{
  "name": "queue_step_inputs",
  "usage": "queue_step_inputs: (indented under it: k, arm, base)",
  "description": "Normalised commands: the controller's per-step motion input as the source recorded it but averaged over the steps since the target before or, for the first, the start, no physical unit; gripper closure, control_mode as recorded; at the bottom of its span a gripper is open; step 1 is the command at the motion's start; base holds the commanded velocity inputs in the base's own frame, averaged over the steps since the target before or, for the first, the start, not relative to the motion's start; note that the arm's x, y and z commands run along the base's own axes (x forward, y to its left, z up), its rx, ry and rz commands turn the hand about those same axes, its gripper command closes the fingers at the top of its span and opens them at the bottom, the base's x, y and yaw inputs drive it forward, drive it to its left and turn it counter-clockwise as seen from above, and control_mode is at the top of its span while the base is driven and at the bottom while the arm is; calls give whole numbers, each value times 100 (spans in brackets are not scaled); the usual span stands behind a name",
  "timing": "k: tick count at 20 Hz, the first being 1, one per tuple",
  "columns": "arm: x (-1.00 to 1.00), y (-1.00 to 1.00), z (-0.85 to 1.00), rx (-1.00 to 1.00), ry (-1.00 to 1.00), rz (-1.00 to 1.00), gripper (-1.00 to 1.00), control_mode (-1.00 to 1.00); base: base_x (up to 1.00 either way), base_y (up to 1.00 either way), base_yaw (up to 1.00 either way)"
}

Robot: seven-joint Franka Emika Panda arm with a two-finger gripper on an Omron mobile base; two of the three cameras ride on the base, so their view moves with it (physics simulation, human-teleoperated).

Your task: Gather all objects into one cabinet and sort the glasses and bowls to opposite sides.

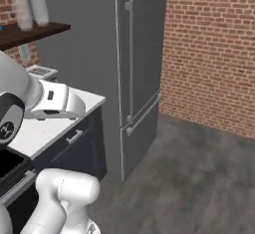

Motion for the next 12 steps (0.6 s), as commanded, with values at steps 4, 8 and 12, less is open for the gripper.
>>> queue_step_inputs:
  k: [4,8,12]
  arm:
    - [0,0,0,0,0,0,-100,100]
    - [0,0,0,0,0,0,-100,100]
    - [0,0,0,0,0,0,-100,100]
  base:
    - [46,44,29]
    - [-10,-51,-16]
    - [-4,-48,-30]
